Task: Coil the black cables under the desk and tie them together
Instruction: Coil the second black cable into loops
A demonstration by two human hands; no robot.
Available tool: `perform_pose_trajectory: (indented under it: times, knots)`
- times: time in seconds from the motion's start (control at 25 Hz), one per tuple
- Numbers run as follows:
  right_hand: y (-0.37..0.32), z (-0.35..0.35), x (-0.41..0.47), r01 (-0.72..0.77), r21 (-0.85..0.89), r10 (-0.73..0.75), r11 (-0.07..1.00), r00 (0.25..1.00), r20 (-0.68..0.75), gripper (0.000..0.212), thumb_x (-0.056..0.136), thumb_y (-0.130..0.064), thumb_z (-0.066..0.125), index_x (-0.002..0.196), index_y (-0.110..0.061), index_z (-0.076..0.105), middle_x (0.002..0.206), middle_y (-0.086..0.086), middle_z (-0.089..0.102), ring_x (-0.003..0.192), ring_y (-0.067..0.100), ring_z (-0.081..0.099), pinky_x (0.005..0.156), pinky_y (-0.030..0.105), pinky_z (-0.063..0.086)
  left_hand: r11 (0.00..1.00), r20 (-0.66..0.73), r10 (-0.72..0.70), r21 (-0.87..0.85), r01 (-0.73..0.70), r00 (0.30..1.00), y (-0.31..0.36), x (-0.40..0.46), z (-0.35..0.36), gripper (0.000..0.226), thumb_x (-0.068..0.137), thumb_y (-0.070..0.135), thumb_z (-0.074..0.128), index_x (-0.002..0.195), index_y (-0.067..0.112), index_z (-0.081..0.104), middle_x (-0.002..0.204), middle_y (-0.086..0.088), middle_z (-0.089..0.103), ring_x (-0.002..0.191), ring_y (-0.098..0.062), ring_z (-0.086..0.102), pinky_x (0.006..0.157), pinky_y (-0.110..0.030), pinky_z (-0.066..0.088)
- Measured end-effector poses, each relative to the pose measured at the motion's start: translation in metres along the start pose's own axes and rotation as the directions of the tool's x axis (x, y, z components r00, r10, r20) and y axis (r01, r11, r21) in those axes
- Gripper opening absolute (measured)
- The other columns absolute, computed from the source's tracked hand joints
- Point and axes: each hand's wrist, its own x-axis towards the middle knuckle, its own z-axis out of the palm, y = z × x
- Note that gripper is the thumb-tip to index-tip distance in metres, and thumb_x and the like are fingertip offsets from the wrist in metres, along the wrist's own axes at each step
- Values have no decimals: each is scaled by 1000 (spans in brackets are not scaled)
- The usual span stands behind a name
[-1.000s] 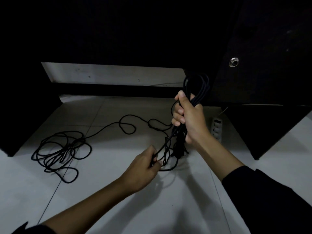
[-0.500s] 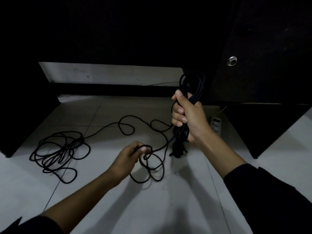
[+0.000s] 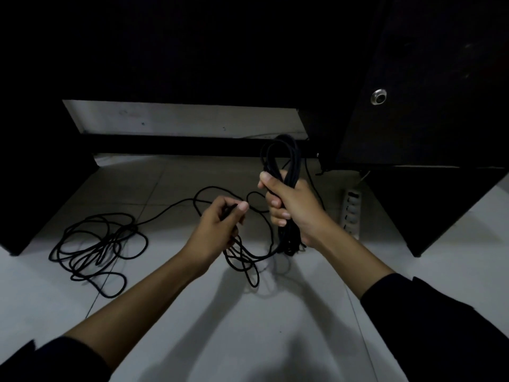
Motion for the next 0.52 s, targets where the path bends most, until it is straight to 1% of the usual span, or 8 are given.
perform_pose_trajectory:
  times: [0.04, 0.12, 0.24, 0.32, 0.4, 0.44, 0.52]
  knots:
    - [2, 1, 0, 2, -8, -2, 1000, 1000, -12, 23, 98, -29, 53, 86, -9, 55, 51, -3, 38, 36, 8, 28, 37, 19, 27, 1000, -14, 17, 2, -17, 1000, 3, 0, 1, 16, 96, 24, 53, 101, 8, 51, 80, -4, 56, 46, -5, 39, 42, -19, 34]
    - [4, 3, -1, 6, -18, -6, 1000, 999, -47, 24, 98, -30, 53, 85, -10, 56, 51, -3, 41, 37, 8, 29, 38, 20, 28, 999, -44, 29, -15, -29, 999, 6, 1, 2, 25, 95, 25, 55, 108, 6, 46, 85, -5, 62, 47, -6, 44, 42, -21, 38]
    - [9, 5, -1, 8, -57, -13, 998, 996, -84, 26, 98, -31, 53, 85, -10, 57, 54, -2, 45, 37, 8, 32, 38, 21, 30, 999, -58, 0, -41, -2, 998, 9, 1, 4, 31, 95, 31, 54, 109, 7, 41, 93, -4, 67, 52, -6, 49, 47, -21, 46]
    - [12, 7, -2, 12, -95, -23, 995, 994, -110, 26, 98, -32, 53, 82, -12, 58, 56, -2, 48, 37, 8, 34, 38, 21, 31, 994, -16, -21, -108, 20, 1000, 14, 0, 5, 30, 96, 31, 52, 111, 8, 41, 104, -3, 69, 59, -7, 53, 56, -20, 52]
    - [14, 8, -2, 22, -124, -39, 992, 990, -138, 26, 98, -32, 52, 81, -15, 58, 59, -2, 50, 37, 8, 37, 39, 22, 34, 971, 51, -38, -235, 49, 998, 17, 0, 5, 29, 97, 29, 50, 114, 7, 40, 112, -4, 69, 72, -13, 60, 70, -24, 59]
    - [15, 9, -1, 27, -138, -48, 990, 987, -153, 26, 98, -33, 51, 80, -15, 58, 59, -3, 52, 38, 9, 38, 40, 22, 35, 964, 79, -36, -261, 56, 996, 18, 1, 5, 29, 98, 27, 49, 115, 6, 42, 113, -6, 69, 77, -17, 62, 76, -27, 59]
    - [16, 11, 0, 24, -169, -55, 985, 982, -181, 26, 98, -35, 52, 79, -18, 59, 59, -6, 55, 39, 9, 42, 41, 22, 36, 978, 96, -13, -206, 32, 995, 16, 2, 5, 32, 98, 25, 50, 115, -2, 49, 109, -8, 70, 81, -19, 66, 79, -27, 58]
